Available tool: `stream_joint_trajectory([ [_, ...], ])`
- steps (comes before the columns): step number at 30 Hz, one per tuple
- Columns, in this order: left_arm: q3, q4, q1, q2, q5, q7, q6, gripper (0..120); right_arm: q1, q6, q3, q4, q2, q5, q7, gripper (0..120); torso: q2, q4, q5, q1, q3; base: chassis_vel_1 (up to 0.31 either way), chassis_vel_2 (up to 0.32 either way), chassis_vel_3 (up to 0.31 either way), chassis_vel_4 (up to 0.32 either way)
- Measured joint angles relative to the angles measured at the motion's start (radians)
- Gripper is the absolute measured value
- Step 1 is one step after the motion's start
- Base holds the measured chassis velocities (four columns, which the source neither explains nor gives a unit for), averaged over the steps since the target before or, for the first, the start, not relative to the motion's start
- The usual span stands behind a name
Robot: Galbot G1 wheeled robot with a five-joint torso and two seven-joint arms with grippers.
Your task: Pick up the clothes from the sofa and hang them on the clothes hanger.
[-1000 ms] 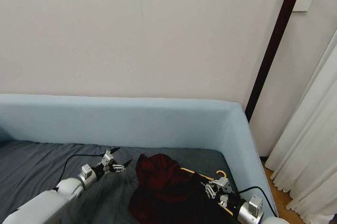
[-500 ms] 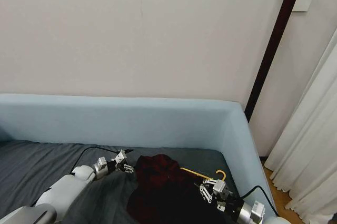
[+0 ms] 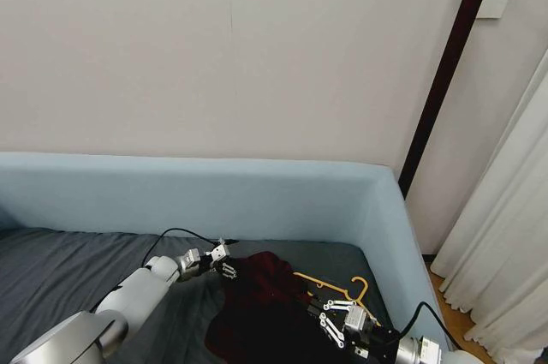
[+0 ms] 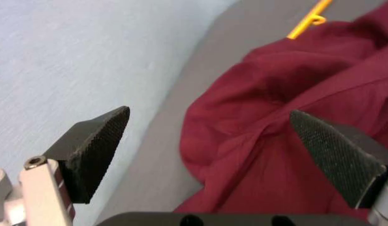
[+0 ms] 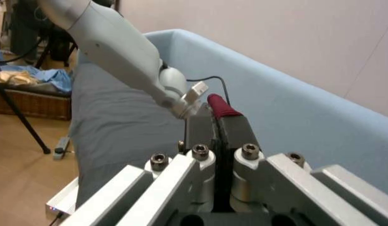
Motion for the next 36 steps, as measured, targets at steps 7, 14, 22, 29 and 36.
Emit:
stream_joint_trajectory([
  [7,0.055,-0.006,-0.017,-0.007,0.157,0.059,-0.059,100,-0.009,0.006,0.03,0.024,-0.013,-0.003,-0.014,0,0.0,0.0003,-0.0001,0.0,0.0,0.0,0.0,0.0,0.0],
  [14,0.056,0.009,-0.021,-0.041,0.213,0.009,-0.074,100,-0.013,0.017,0.034,0.047,-0.027,-0.022,-0.019,0,0.0,0.0,-0.0001,0.0,0.0,0.0,0.0,0.0,0.0],
  [22,0.056,0.011,-0.002,-0.059,0.181,0.005,-0.115,80,-0.007,0.016,0.038,0.066,-0.036,-0.017,-0.007,0,0.0,0.0001,-0.0002,0.0,0.0,0.0,0.0,0.0,0.0],
  [29,0.051,-0.01,0.015,-0.03,0.173,0.017,-0.126,54,-0.002,0.016,0.036,0.054,-0.024,-0.021,-0.004,0,0.0,0.0003,-0.0002,0.0,0.0,0.0,0.0,0.0,0.0],
  [36,0.046,-0.009,0.023,-0.032,0.17,0.015,-0.124,32,-0.002,0.018,0.026,0.05,-0.024,-0.033,-0.001,0,0.0,0.0,-0.0002,0.0,0.0,0.0,0.0,0.0,0.0],
])
